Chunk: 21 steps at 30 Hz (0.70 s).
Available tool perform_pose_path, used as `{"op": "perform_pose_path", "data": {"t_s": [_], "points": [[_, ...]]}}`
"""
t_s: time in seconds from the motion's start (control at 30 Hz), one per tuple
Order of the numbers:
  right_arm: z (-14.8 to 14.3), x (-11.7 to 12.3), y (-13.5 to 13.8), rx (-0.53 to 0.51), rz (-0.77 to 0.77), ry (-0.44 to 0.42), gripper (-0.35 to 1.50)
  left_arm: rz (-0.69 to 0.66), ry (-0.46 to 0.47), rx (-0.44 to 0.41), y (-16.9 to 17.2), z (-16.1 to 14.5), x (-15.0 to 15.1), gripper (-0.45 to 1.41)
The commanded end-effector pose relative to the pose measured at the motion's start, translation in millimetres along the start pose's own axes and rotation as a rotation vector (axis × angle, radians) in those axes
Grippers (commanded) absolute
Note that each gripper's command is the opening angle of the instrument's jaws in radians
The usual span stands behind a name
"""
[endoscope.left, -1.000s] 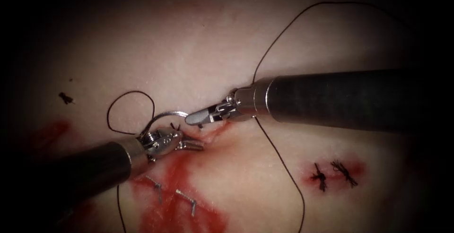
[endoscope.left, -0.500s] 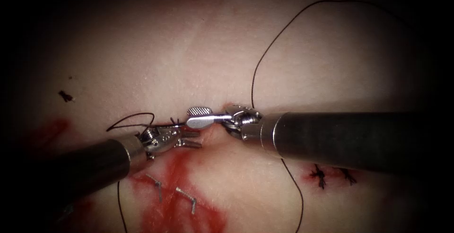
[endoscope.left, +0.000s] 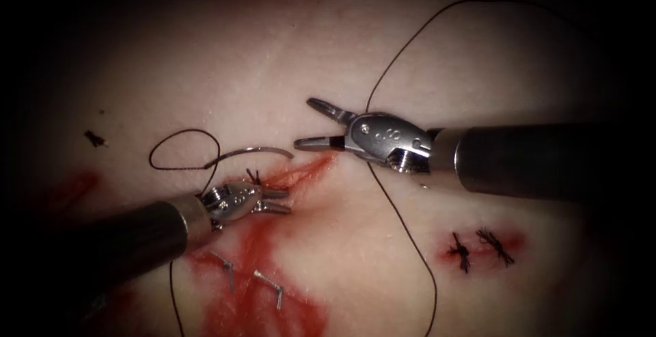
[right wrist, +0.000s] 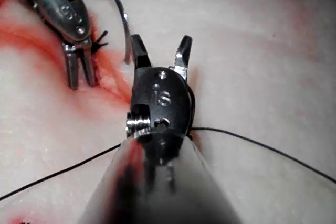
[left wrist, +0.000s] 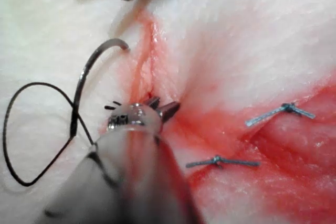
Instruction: Wound Closure
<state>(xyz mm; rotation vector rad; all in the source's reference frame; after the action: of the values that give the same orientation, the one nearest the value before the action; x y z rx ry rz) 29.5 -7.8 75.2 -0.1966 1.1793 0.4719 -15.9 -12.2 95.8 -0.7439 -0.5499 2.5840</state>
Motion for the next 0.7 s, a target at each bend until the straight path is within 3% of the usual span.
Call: {"op": "perform_pose_path", "data": {"t_s": [0.03, 0.17, 0.23, 0.4, 0.6, 0.7], "points": [[0.8, 0.8, 0.0, -0.009, -0.069, -0.02, 1.48, 0.001, 0.0, -0.001, -0.1, 0.9, 0.1, 0.2], [0.9, 1.2, -2.3, -0.024, -0.198, -0.107, 1.48, 0.001, -0.003, -0.001, 0.1, 0.9, 0.0, 0.2], [1.6, 0.6, -4.7, -0.015, -0.225, -0.197, 1.48, 0.0, -0.006, -0.001, 0.2, 0.9, 0.1, 0.22], [3.7, -0.4, -8.7, -0.171, -0.288, -0.365, 1.48, 0.001, -0.009, -0.002, 0.3, 0.9, 0.0, 0.22], [4.6, 0.2, -10.4, -0.25, -0.386, -0.378, 1.48, 0.002, -0.012, 0.0, 0.3, 1.0, -0.1, 0.24], [6.2, 1.6, -12.7, -0.31, -0.523, -0.387, 1.46, 0.002, -0.012, 0.001, 0.3, 1.1, -0.2, 0.24]]}}
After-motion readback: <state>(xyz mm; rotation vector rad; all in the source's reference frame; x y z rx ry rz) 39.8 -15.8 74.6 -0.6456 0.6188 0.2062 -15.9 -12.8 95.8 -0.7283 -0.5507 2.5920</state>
